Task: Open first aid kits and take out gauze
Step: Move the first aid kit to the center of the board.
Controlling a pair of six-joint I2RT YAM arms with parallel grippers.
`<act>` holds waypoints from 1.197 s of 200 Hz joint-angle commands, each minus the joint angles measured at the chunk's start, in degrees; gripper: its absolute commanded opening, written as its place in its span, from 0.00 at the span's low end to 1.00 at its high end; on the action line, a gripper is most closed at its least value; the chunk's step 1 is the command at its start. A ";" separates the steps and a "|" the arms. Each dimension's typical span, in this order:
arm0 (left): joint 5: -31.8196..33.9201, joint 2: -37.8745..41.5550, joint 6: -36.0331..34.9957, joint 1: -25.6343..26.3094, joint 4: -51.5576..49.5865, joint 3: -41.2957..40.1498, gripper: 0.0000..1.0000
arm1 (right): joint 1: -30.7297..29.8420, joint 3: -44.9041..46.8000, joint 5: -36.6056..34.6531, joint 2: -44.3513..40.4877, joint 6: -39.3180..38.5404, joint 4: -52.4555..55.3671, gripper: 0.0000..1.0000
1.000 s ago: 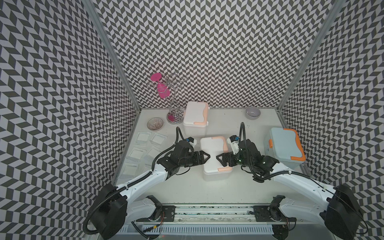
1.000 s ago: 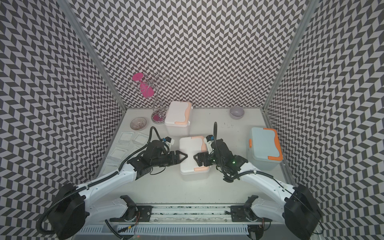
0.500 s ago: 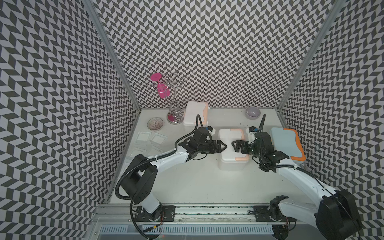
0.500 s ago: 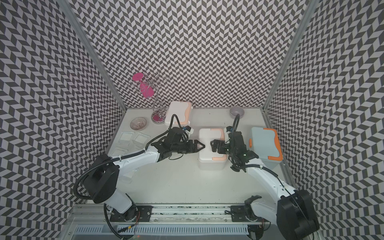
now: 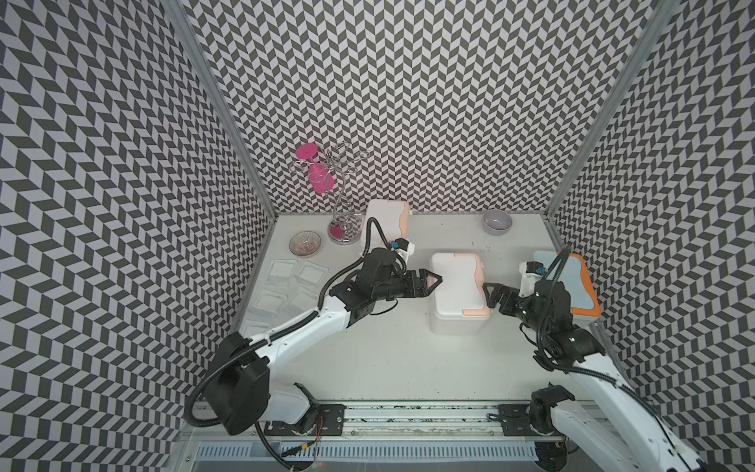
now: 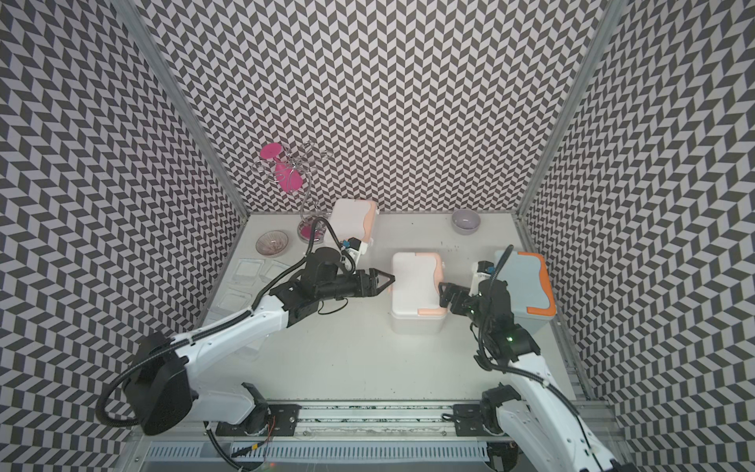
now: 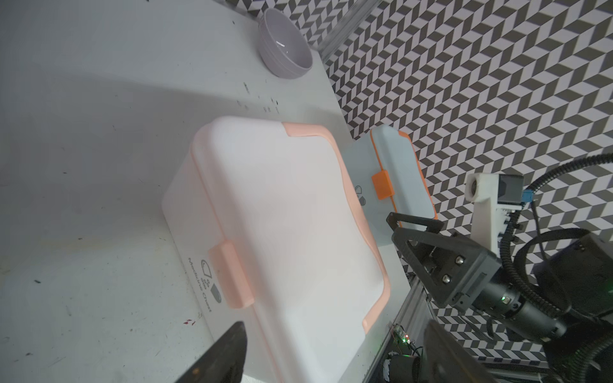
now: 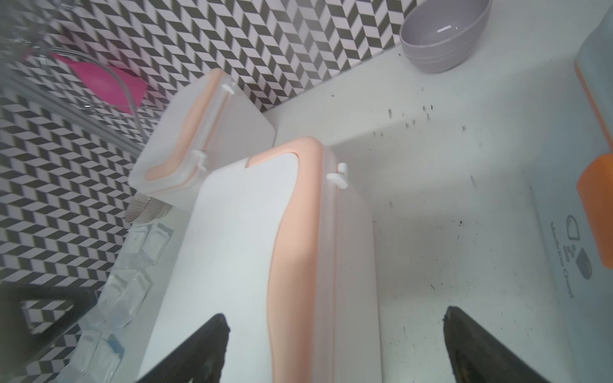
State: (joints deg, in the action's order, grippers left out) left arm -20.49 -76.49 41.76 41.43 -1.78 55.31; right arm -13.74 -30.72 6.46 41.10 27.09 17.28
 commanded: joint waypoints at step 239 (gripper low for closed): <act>6.85 19.92 -2.21 -5.92 -10.31 -10.98 0.84 | -0.94 -3.27 16.47 30.29 4.64 -24.83 0.46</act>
State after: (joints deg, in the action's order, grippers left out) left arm -14.98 -57.82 40.51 35.97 -10.72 44.88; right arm -14.46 -30.52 24.95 65.93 32.86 3.66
